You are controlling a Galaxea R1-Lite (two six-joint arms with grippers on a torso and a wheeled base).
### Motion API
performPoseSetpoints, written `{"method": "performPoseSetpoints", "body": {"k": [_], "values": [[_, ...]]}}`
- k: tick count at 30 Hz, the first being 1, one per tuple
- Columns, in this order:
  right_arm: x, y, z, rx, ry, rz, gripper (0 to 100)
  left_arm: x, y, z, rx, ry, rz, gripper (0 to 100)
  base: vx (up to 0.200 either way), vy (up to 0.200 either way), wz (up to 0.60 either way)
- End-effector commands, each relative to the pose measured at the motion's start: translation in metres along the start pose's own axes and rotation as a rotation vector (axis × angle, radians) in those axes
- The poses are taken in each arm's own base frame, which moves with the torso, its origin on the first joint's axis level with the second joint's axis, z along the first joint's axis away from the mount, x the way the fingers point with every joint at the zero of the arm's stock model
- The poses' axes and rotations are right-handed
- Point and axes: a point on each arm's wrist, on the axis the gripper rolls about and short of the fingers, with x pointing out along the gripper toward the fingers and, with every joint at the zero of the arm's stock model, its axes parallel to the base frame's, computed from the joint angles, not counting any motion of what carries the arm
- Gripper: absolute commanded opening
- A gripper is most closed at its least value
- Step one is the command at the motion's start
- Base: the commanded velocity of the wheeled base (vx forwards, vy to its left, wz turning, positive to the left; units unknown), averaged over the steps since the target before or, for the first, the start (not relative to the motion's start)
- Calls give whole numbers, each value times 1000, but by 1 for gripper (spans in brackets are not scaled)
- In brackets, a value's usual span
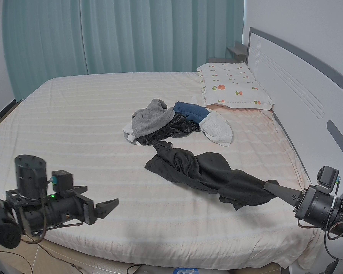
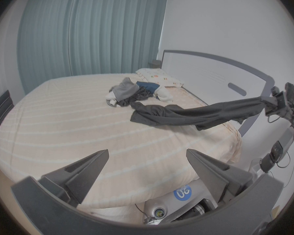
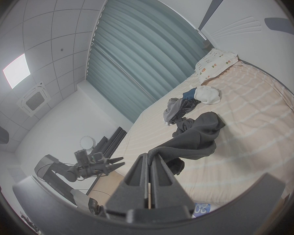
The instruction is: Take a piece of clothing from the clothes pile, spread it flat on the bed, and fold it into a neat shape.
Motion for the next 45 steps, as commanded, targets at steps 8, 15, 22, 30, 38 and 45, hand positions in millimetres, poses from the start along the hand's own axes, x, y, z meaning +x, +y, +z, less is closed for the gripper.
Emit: {"method": "performPoseSetpoints", "body": {"k": [8,15,22,30,38,45], "values": [[-3,-2,11,2,-60,-11,0,151,-48,-37,-13,157,-4,100,0,0,0],[-3,-2,10,4,-53,-8,0,195,-45,-52,-37,86,37,100,0,0,0],[-2,-2,10,4,-50,-10,0,226,-47,-51,-110,30,36,100,0,0,0],[-1,2,15,3,-80,1,0,268,-43,-51,-139,-58,84,100,0,0,0],[7,16,31,-19,-120,61,0,293,-36,-41,-161,-150,133,100,0,0,0],[12,25,46,-22,-175,91,0,303,-31,-34,-141,-183,146,100,0,0,0]]}}
